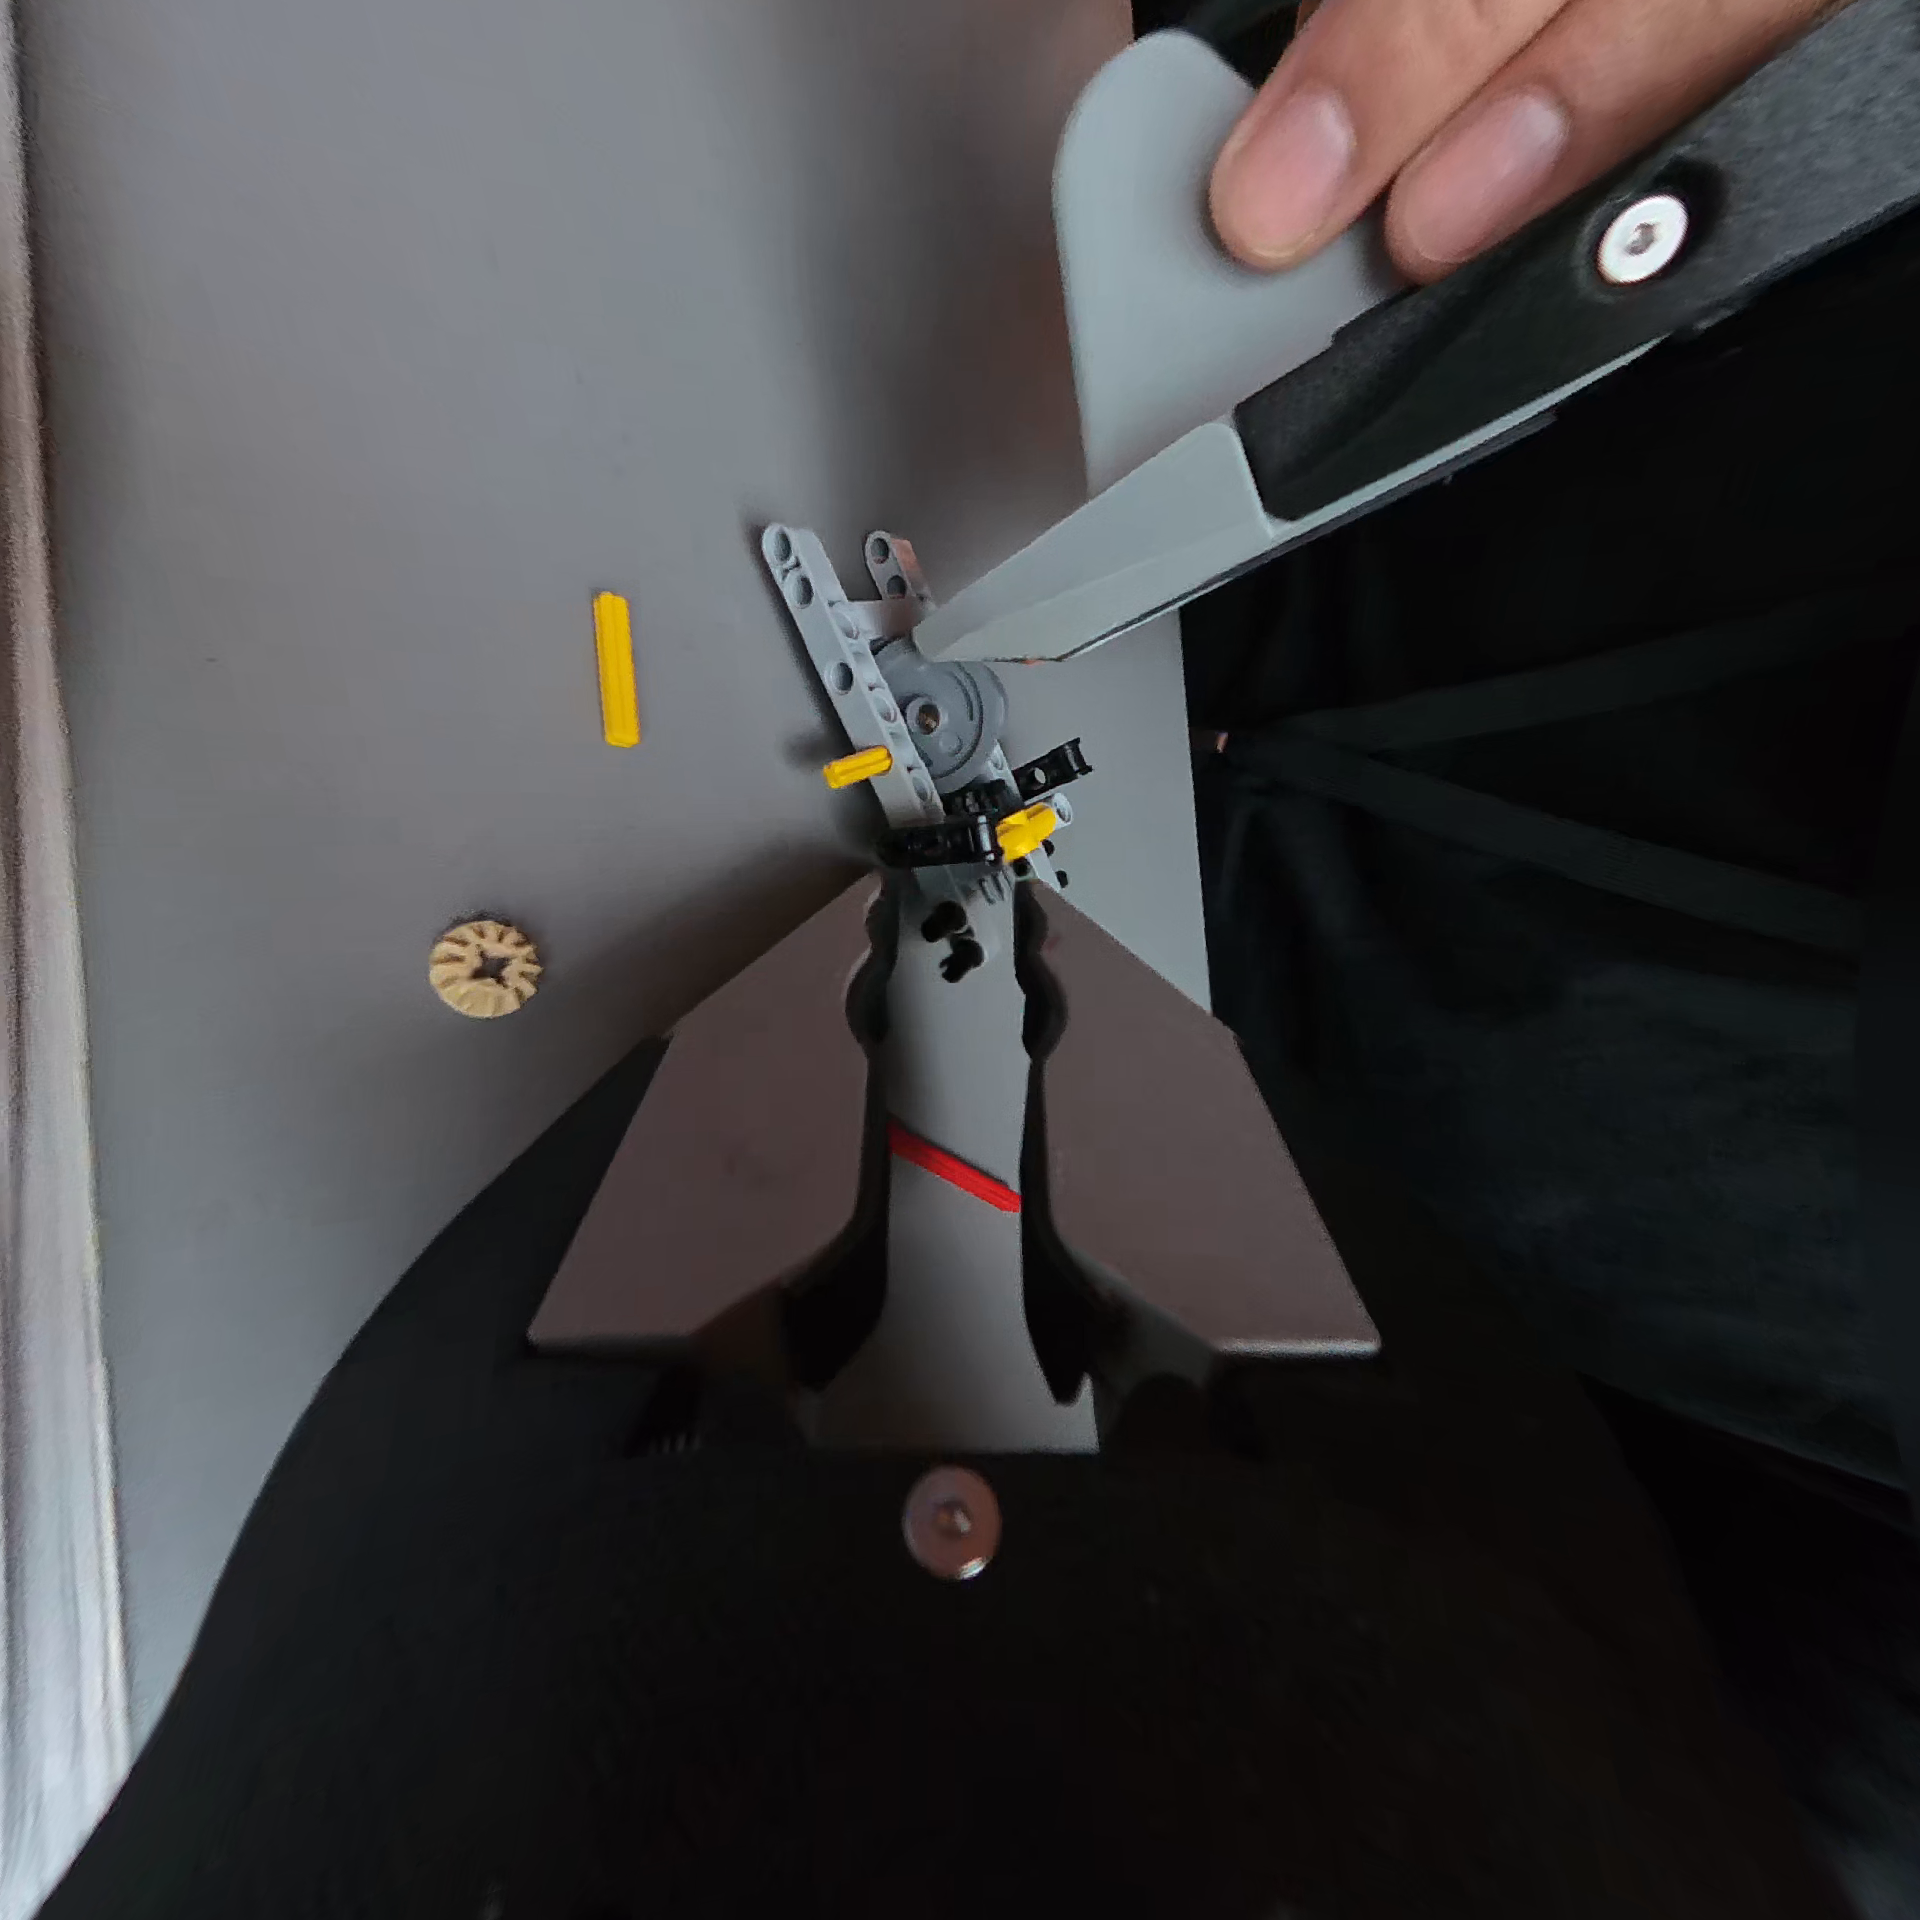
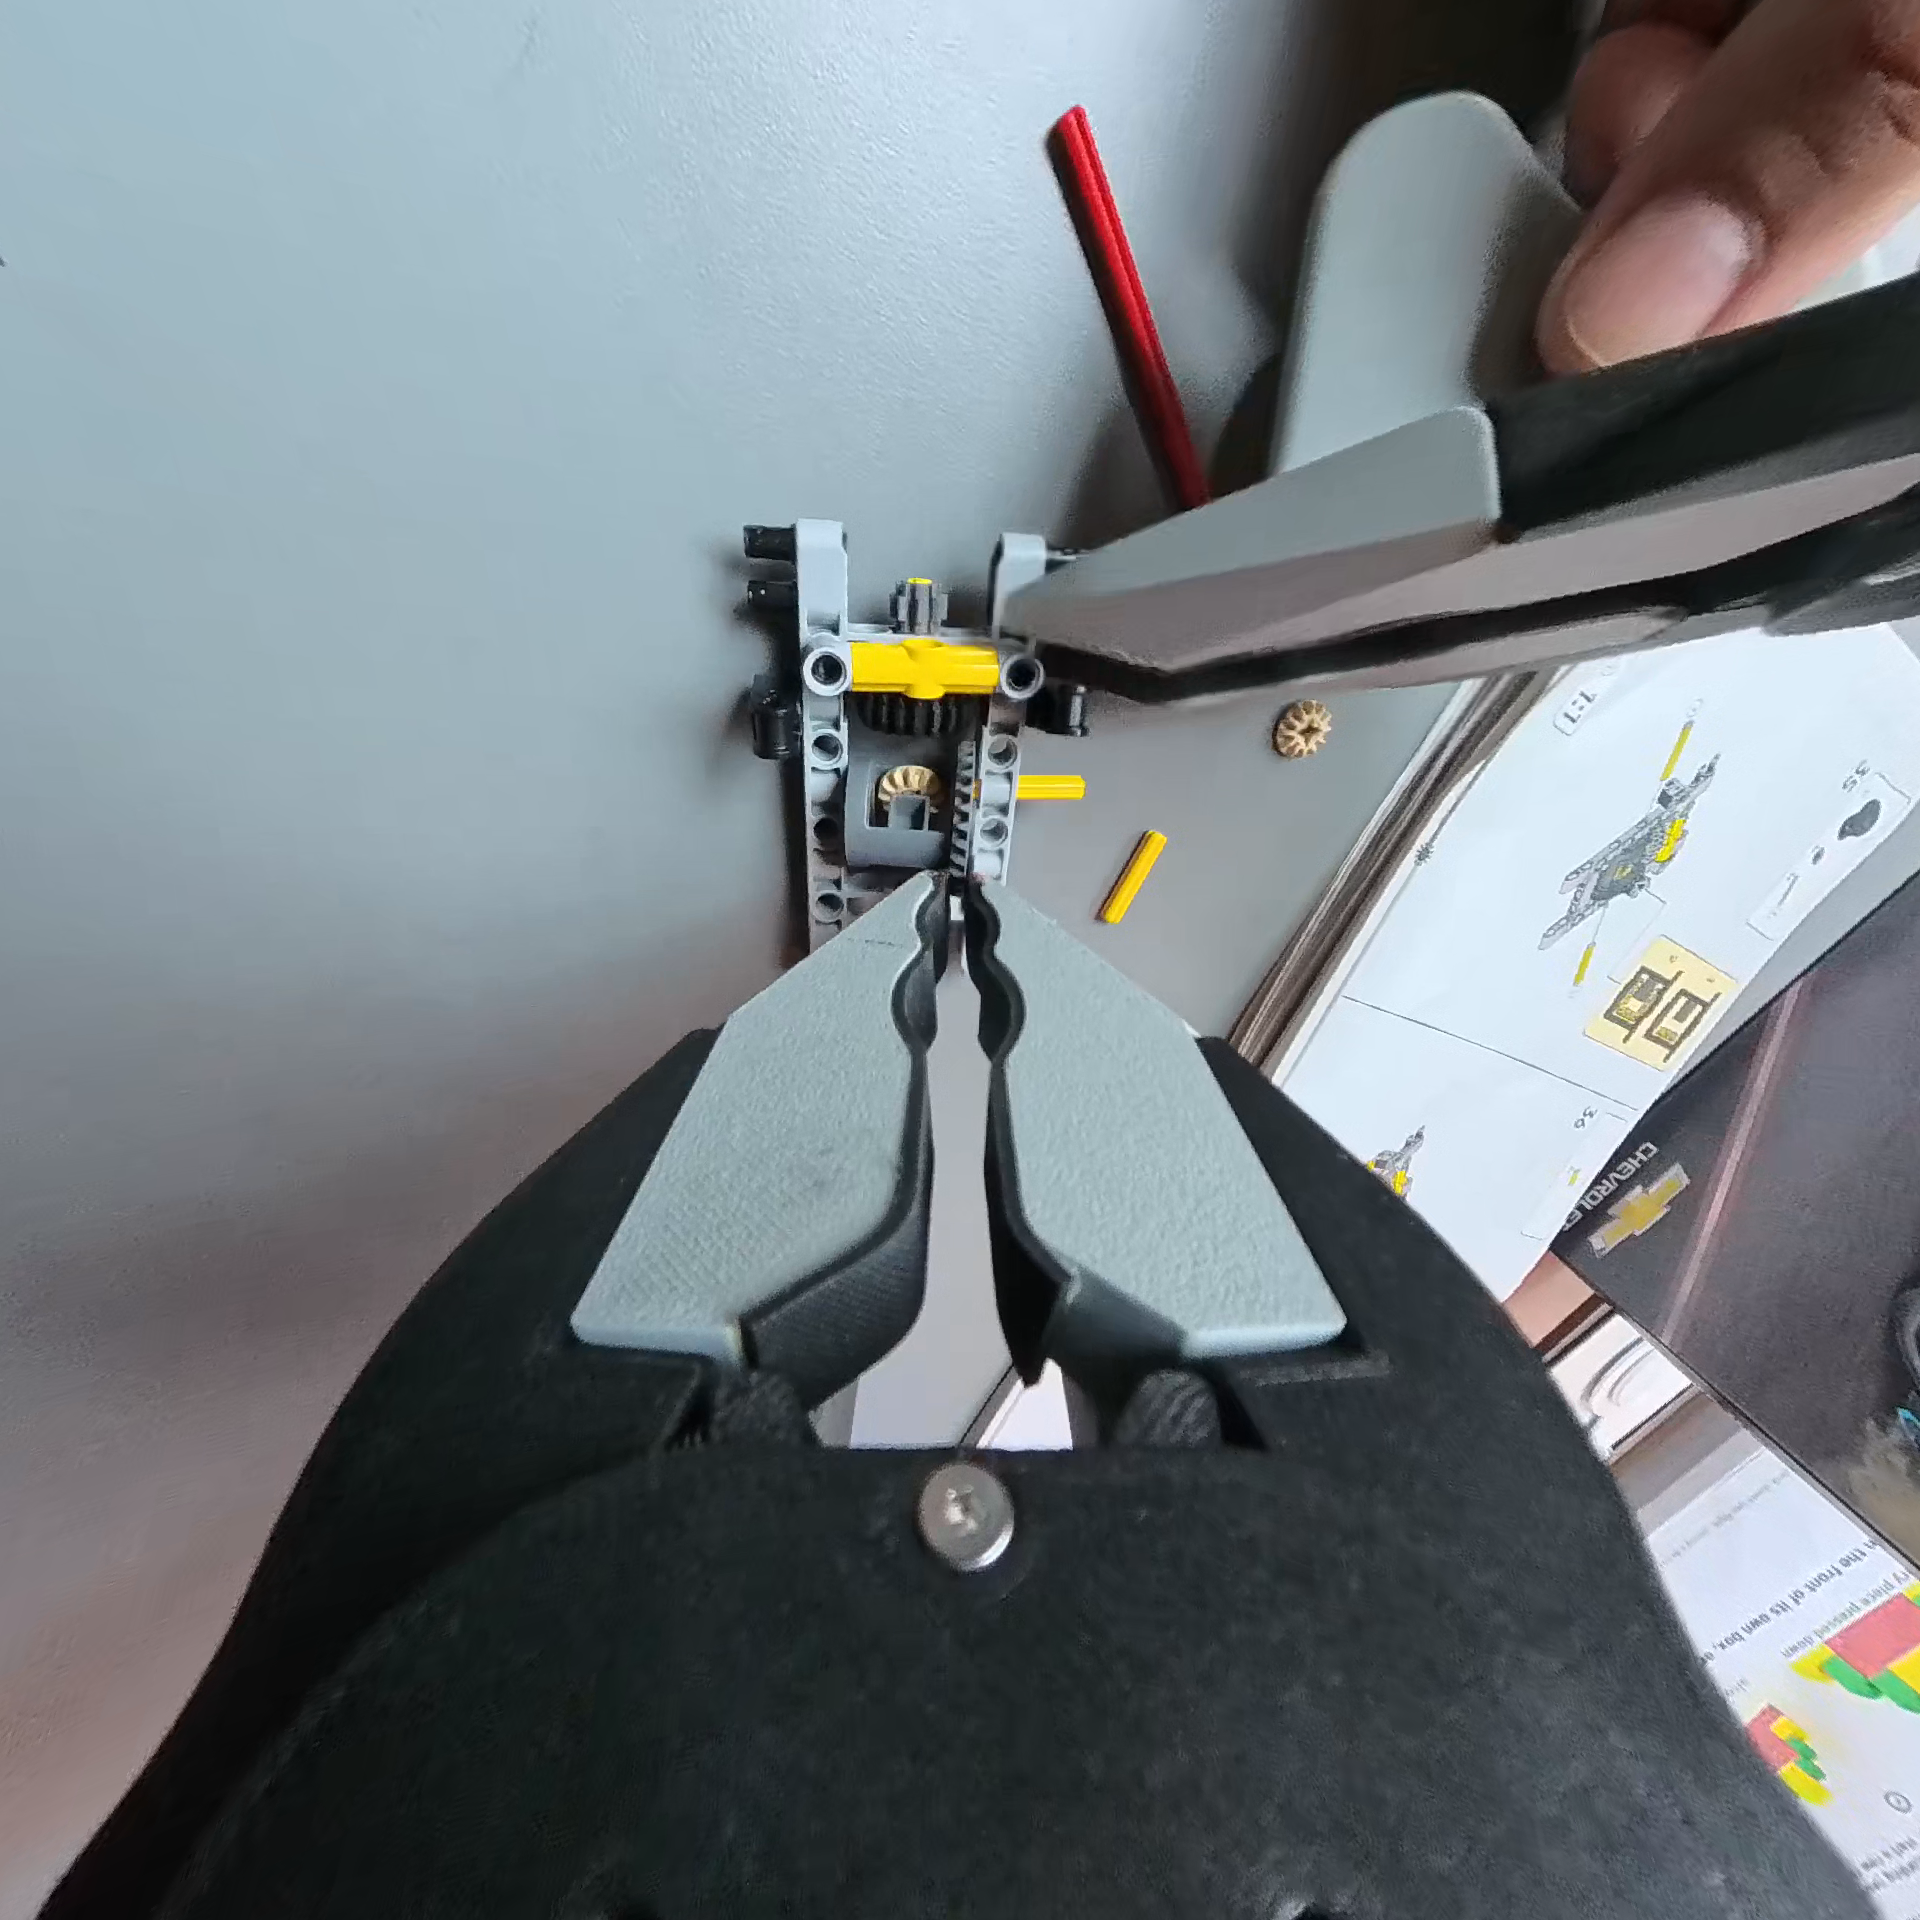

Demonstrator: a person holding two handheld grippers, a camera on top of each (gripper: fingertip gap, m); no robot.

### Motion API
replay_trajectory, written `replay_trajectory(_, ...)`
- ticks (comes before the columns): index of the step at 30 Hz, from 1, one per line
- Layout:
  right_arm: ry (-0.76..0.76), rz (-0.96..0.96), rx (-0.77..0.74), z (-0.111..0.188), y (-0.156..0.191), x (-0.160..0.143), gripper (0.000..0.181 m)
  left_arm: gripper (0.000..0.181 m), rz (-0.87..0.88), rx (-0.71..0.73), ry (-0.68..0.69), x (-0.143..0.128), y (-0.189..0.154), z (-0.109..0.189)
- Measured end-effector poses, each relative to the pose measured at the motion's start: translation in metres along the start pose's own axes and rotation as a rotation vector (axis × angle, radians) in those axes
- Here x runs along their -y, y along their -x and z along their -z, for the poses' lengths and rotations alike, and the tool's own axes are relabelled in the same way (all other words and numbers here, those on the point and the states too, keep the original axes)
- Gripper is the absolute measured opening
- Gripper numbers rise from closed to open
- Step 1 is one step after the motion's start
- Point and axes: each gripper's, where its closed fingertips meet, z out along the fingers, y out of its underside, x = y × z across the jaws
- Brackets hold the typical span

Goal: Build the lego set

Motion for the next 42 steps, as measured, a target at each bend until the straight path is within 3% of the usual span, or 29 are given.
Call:
replay_trajectory(8, -0.02, -0.001, 0.006, 0.0, 0.002, 0.003, 0.0, 0.021, 0.016, 0.058, -0.145, 0.026, 0.013, 0.014)
replay_trajectory(21, -0.036, 0.006, 0.029, -0.002, 0.002, 0.001, 0.0, 0.021, 0.027, 0.052, -0.115, 0.027, 0.018, -0.002)
replay_trajectory(34, -0.047, 0.021, 0.036, -0.001, 0.006, 0.003, 0.0, 0.003, 0.072, -0.034, -0.067, 0.021, 0.015, -0.009)
replay_trajectory(42, -0.038, 0.032, 0.032, -0.001, 0.007, 0.003, 0.0, 0.002, 0.075, -0.052, -0.07, 0.021, 0.013, -0.008)
